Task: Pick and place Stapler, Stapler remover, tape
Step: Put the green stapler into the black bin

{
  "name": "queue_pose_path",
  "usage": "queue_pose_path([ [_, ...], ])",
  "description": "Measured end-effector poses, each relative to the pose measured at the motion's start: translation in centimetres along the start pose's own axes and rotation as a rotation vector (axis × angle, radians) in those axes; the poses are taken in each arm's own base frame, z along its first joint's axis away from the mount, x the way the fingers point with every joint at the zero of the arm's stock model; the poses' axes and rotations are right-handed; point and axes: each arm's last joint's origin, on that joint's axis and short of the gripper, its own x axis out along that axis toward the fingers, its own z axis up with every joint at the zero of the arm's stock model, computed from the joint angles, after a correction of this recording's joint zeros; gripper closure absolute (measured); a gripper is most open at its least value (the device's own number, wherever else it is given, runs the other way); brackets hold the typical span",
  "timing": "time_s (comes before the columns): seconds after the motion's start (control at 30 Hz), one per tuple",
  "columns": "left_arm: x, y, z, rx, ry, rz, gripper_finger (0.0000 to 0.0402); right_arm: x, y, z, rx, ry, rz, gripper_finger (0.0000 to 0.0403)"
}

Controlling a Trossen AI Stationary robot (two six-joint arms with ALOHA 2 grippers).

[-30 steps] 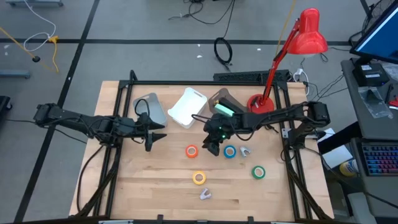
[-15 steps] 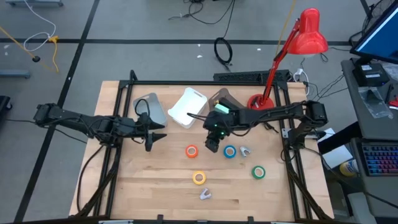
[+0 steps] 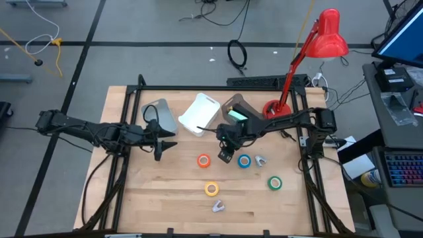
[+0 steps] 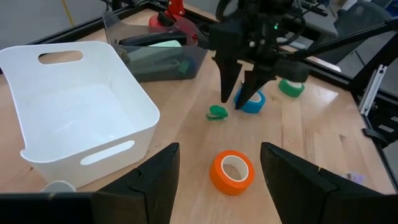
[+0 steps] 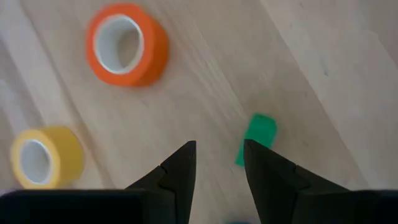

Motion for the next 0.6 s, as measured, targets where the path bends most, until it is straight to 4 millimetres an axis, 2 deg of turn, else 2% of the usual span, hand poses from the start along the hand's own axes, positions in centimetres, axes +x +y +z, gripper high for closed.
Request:
queue_pose_path([
  [0.4,0.0,0.02,-0.04,-0.012,0.004,0.001,0.0174,-0.1,-0.03,0.41,-0.028,-0.035,0.011,0.0277],
  [0.6,0.0,0.03,-0.06,-0.011,0.006,0.003,0.0174,-0.11,-0.17,0.43,0.057,-0.042,-0.008,0.0277],
])
